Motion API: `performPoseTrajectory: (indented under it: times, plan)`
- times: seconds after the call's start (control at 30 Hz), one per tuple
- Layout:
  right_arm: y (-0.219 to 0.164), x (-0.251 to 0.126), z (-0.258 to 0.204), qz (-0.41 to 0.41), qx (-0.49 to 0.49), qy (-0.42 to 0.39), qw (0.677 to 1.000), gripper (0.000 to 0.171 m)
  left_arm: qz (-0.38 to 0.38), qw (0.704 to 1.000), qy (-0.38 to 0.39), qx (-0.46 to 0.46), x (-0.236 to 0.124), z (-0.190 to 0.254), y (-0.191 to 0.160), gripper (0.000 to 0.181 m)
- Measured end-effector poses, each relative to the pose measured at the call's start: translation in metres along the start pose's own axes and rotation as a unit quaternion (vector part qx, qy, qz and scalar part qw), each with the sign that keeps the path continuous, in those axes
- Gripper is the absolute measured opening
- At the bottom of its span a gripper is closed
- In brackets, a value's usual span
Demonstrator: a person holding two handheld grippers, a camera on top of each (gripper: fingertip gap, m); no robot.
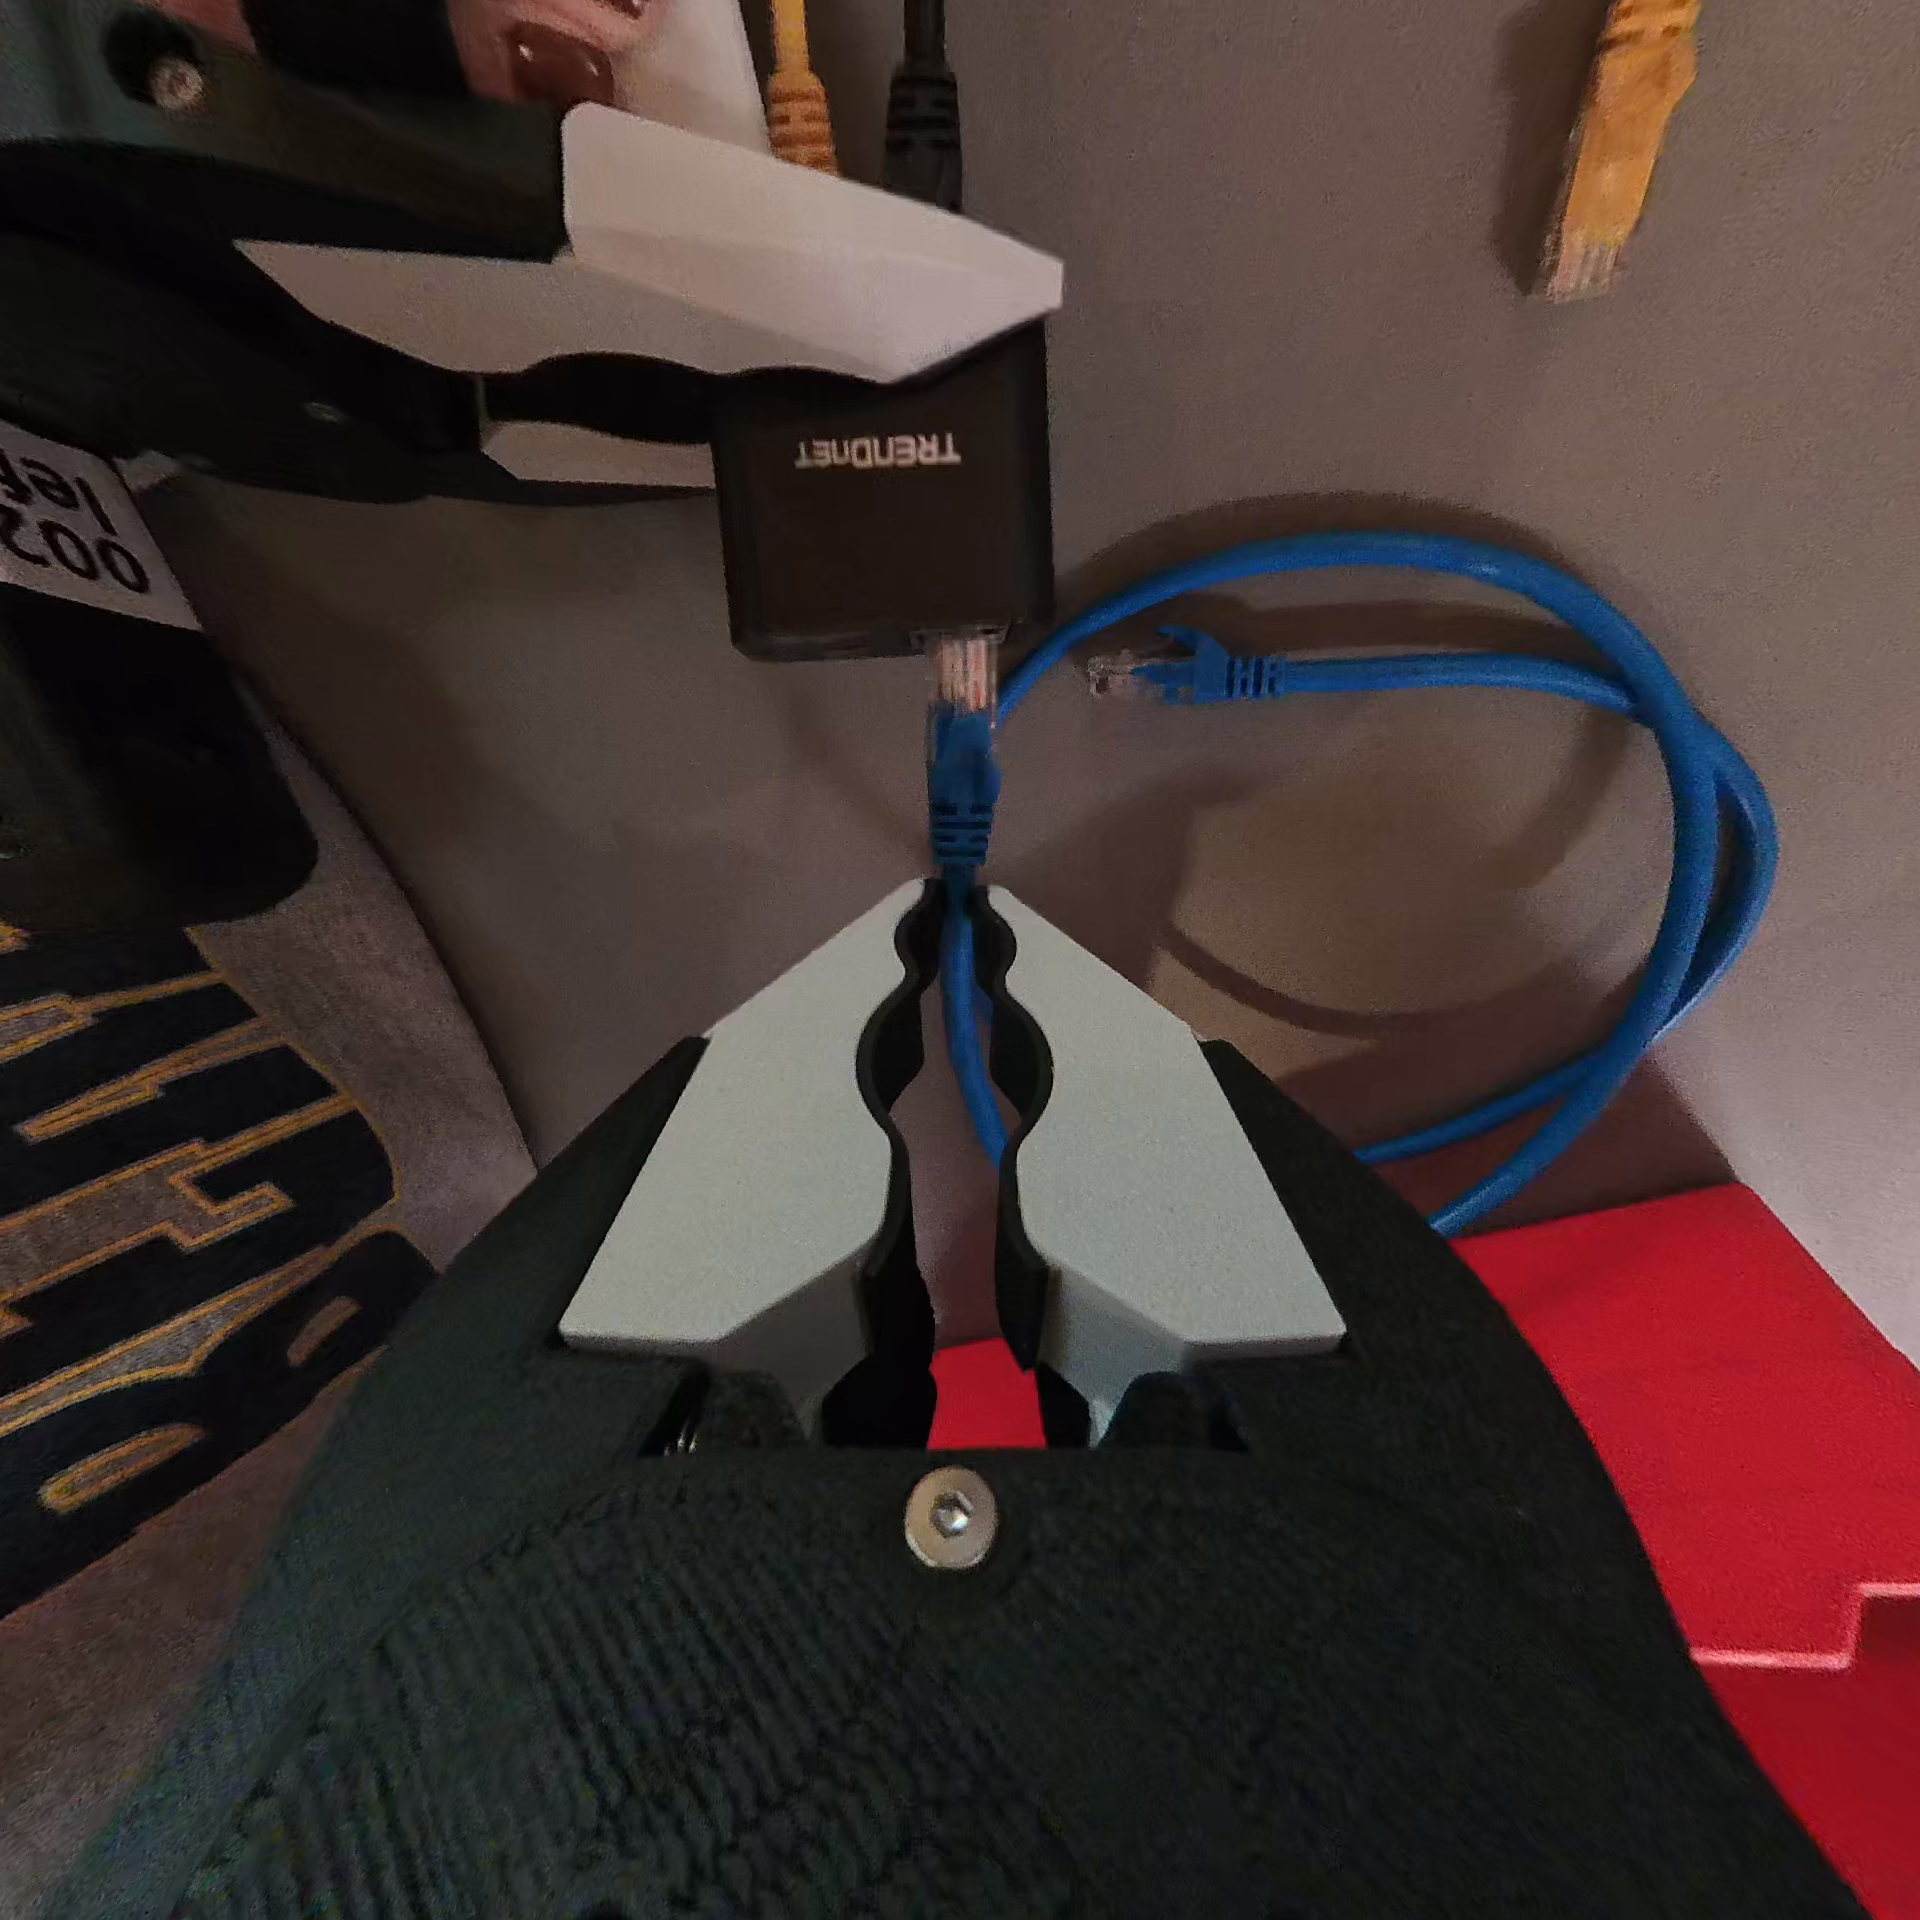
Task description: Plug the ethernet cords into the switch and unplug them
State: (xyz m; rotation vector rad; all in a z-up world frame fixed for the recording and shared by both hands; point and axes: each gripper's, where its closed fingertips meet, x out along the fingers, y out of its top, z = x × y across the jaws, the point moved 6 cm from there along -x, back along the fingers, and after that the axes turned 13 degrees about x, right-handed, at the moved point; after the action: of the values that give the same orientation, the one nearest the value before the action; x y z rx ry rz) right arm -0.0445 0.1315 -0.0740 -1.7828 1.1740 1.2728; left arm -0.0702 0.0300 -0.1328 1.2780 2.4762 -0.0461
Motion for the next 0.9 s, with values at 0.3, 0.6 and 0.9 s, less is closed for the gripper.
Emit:
performPoseTrajectory:
  times: [0.3,0.6,0.9]
  plan:
    - [-0.005,0.002,-0.001,-0.037,-0.007,-0.012,0.999,0.003,0.029,0.999,-0.020,-0.017,0.002,0.001,0.007,0.021]
    - [-0.005,0.001,0.000,-0.025,-0.022,-0.032,0.999,0.003,0.038,0.998,-0.044,-0.032,0.003,0.004,0.009,0.021]
    - [-0.010,0.003,0.002,-0.023,0.002,-0.013,1.000,0.004,0.041,0.997,-0.048,-0.043,0.003,0.004,0.011,0.021]
